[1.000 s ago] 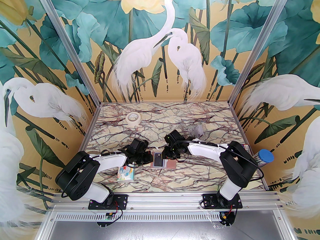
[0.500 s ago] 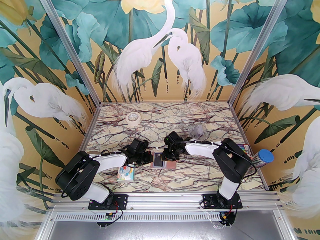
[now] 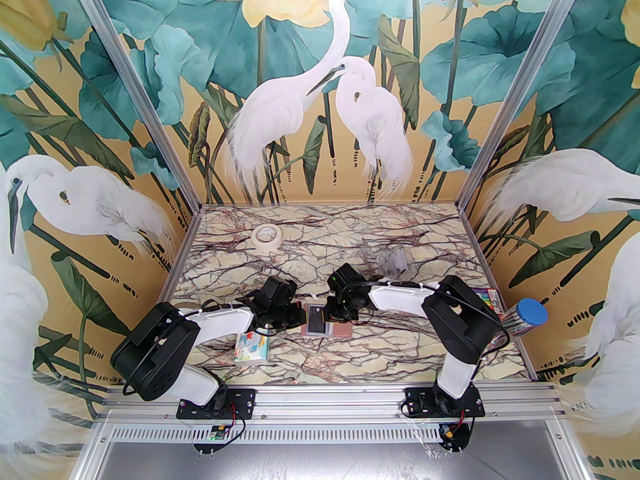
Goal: Put the credit cards into the card holder
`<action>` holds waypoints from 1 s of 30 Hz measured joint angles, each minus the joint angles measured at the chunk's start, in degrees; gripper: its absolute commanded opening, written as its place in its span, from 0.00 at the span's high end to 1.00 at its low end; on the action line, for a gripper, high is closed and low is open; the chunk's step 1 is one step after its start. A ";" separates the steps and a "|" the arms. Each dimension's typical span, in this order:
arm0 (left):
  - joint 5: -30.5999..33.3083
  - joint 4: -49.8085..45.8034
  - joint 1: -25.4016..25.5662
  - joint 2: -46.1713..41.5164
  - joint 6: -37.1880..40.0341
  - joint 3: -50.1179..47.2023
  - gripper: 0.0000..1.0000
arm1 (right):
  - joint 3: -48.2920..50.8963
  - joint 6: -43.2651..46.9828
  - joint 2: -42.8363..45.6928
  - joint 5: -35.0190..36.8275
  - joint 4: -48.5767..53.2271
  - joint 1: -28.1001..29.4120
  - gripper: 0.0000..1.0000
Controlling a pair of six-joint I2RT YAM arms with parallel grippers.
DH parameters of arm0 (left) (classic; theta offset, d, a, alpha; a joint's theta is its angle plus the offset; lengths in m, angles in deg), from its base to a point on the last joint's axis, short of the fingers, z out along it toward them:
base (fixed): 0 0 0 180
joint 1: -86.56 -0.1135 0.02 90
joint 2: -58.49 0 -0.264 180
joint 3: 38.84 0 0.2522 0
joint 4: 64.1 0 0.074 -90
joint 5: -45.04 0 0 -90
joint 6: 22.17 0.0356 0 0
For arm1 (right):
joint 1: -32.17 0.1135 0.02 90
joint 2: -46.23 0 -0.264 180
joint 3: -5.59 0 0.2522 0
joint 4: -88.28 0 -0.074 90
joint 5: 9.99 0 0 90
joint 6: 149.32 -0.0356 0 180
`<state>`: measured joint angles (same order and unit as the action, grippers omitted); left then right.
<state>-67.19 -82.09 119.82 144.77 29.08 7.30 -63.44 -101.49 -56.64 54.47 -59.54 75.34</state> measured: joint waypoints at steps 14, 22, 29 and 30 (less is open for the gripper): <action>0.11 0.00 0.04 -0.35 -0.04 -0.20 1.00 | 0.74 0.00 -0.55 -0.46 -1.77 -0.04 0.91; 2.12 -2.14 0.15 -2.78 -0.11 -0.90 0.98 | 0.94 0.00 -1.01 -1.31 -2.93 -0.04 0.92; 4.20 -5.57 0.15 -5.68 -0.31 -0.90 0.97 | 1.51 0.00 -1.01 -1.77 -3.91 -0.22 0.92; 4.39 -5.90 0.15 -6.08 -0.31 -0.90 0.96 | 1.60 0.00 -1.01 -1.92 -4.02 -0.28 0.93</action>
<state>-62.80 -87.99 119.97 138.69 28.78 6.40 -61.84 -101.49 -57.64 52.55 -63.57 75.06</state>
